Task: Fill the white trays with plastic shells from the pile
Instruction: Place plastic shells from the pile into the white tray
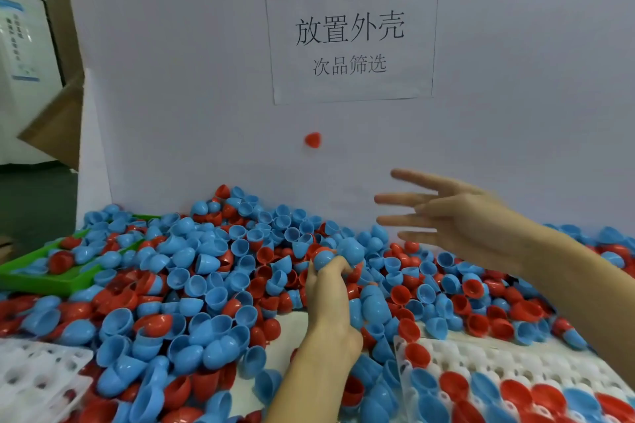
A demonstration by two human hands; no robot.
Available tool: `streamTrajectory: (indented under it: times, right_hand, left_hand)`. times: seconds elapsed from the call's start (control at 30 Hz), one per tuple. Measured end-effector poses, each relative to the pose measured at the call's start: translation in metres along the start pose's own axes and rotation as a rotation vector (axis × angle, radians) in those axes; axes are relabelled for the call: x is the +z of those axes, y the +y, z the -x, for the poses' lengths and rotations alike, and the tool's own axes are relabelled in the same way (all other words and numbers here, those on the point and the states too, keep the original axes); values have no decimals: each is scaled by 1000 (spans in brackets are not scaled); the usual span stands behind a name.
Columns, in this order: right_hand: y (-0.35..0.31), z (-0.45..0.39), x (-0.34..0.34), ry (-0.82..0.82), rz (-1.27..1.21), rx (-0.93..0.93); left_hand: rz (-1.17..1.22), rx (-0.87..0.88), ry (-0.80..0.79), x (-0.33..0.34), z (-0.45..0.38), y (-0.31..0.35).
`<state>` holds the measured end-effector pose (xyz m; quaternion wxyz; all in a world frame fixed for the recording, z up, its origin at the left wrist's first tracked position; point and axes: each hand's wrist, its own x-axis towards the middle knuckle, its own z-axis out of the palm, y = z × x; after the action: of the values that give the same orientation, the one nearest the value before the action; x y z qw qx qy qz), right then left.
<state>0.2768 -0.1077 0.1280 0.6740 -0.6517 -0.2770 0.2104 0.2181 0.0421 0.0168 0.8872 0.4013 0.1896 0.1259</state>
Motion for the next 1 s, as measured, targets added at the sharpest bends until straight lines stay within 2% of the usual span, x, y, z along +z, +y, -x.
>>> streamTrajectory:
  times: [0.1,0.23,0.33,0.43,0.53,0.67,0.83,1.0]
  right_hand:
    - [14,10,-3,144,357,108]
    - [34,27,0,95,605,198]
    - [45,32,10,70,642,128]
    - [52,30,22,138,680,12]
    - [57,24,25,193,765,-28]
    - [58,23,24,148,941,-61]
    - [60,25,21,219,885,-117]
    - [69,28,16,342,565,-49]
  left_hand:
    - [33,-3,-17,0,0,2]
    - [60,-13,-42,3,0,2]
    - [42,-53,-97,3,2,1]
    - [10,-53,-181,5,6,1]
    - [-2,-17,-222,6,8,1]
    - [24,-32,-230,7,11,2]
    - [52,-60,-266,7,14,2]
    - [91,-42,-205,7,11,2]
